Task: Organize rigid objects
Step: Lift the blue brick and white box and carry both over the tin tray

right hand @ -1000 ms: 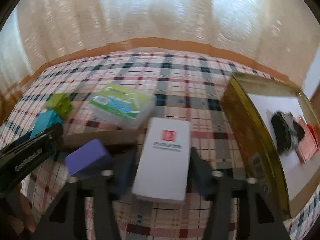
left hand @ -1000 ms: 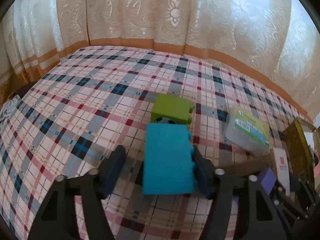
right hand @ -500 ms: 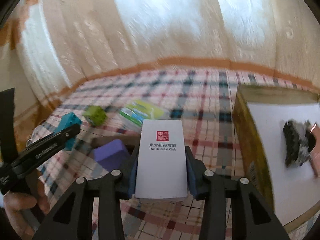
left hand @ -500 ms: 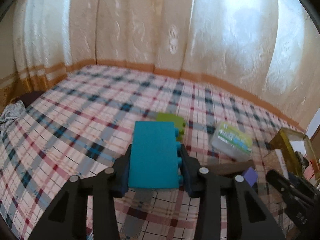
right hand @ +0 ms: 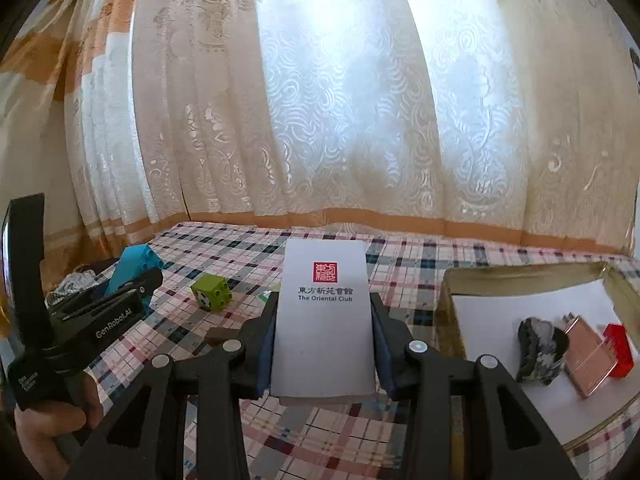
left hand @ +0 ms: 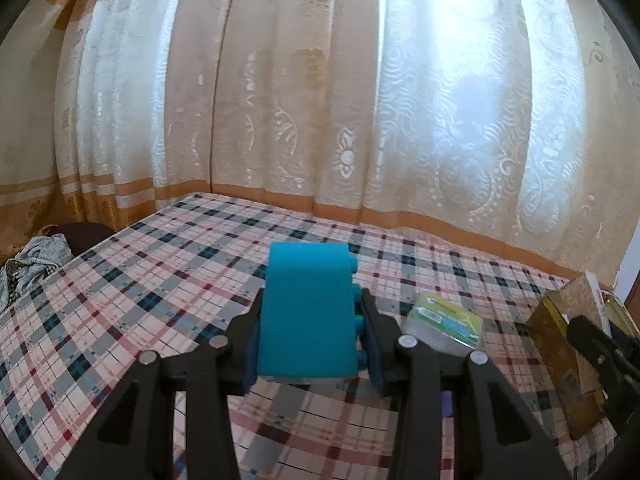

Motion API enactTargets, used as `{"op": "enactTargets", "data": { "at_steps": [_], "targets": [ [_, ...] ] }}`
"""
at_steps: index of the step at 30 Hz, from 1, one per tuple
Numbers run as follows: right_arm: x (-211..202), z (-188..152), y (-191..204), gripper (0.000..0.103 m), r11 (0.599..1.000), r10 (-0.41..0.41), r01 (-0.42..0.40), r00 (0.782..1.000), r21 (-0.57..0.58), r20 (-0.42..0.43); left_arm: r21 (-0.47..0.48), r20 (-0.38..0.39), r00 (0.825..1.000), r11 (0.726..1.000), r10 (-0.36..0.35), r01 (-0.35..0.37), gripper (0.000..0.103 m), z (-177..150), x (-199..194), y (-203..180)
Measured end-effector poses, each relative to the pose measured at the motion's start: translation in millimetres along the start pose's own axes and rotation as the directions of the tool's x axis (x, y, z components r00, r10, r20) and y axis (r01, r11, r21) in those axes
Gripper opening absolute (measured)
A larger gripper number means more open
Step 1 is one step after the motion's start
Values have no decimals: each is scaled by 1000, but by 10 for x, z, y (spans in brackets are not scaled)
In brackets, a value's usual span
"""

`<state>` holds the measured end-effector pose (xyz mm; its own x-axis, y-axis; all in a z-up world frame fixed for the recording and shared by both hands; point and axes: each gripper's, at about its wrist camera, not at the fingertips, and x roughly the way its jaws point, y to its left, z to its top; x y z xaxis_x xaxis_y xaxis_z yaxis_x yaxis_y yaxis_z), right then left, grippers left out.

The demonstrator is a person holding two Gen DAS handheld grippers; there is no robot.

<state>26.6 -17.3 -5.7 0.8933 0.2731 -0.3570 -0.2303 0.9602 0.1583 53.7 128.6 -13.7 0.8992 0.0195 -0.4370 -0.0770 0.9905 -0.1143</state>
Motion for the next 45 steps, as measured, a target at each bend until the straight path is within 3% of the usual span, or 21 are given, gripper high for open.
{"op": "enactTargets", "data": {
  "at_steps": [10,45],
  "targets": [
    [-165,10,-216,43,999,31,-31,999,15,36,36,18,999,999,-38,37,41,-83,-134,-316],
    [-629,16,-1154,44,992,-113,107,989,73,96,137,-1,989,980,-149,147,41,-212,-347,-1477]
  ]
}}
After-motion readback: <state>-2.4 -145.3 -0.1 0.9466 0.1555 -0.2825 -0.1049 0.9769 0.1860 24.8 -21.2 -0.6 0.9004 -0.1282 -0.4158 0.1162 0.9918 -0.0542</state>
